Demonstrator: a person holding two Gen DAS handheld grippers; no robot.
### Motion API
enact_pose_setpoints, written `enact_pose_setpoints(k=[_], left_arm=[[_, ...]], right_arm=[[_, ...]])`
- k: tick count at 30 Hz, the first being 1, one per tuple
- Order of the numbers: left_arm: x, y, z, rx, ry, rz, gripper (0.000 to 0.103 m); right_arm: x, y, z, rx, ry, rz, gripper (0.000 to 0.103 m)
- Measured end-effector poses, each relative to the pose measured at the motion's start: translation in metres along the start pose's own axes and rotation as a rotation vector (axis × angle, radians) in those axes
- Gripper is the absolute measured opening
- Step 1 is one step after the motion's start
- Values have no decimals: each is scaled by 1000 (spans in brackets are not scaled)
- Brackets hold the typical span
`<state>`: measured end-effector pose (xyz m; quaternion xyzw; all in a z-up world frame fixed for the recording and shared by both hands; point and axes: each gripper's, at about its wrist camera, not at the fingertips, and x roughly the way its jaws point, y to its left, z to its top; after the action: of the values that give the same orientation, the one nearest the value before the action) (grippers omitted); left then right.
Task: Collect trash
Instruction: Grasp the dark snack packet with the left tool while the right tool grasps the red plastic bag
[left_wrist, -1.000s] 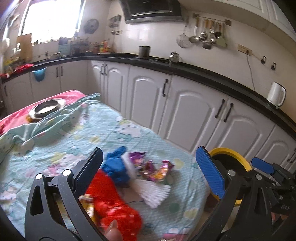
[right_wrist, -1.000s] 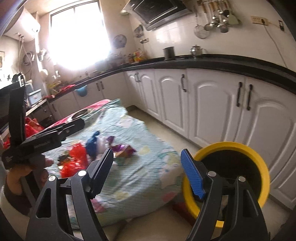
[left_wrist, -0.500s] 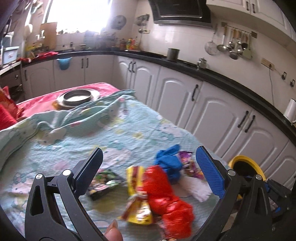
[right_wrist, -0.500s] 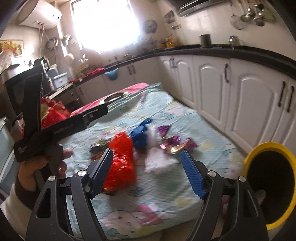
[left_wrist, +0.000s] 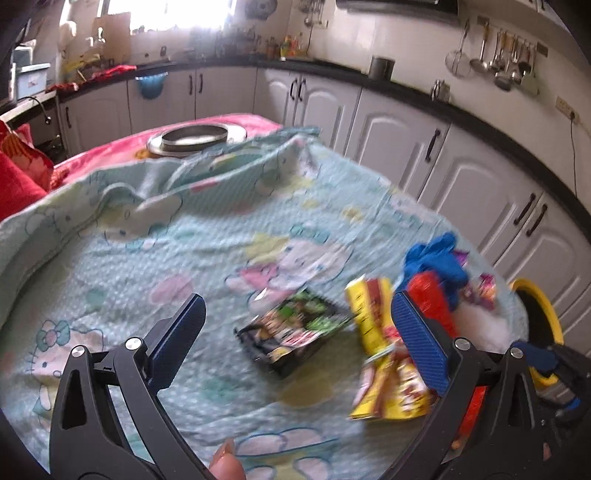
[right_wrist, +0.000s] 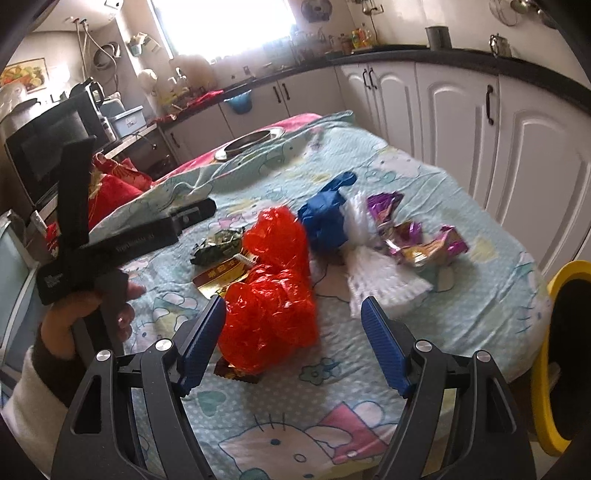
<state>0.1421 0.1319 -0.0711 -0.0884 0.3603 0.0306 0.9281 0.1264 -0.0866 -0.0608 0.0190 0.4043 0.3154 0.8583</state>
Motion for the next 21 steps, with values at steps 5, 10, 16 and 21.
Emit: enact_pose_setpoints(k=[5,10,16,21], left_arm=[[17,11,-4,14,62,-23,81],[30,16,-8,2,114,-58,70],[34,16,-14,5,133,-70,51],[33,19,-15,-11,140,-92,24]], right_arm=[[14,-1,1,13,35,8,73],[25,-1,0,16,68,17,72],[32,-2,-3,30,108,60,51],[24,1,-4,2,87,68,26]])
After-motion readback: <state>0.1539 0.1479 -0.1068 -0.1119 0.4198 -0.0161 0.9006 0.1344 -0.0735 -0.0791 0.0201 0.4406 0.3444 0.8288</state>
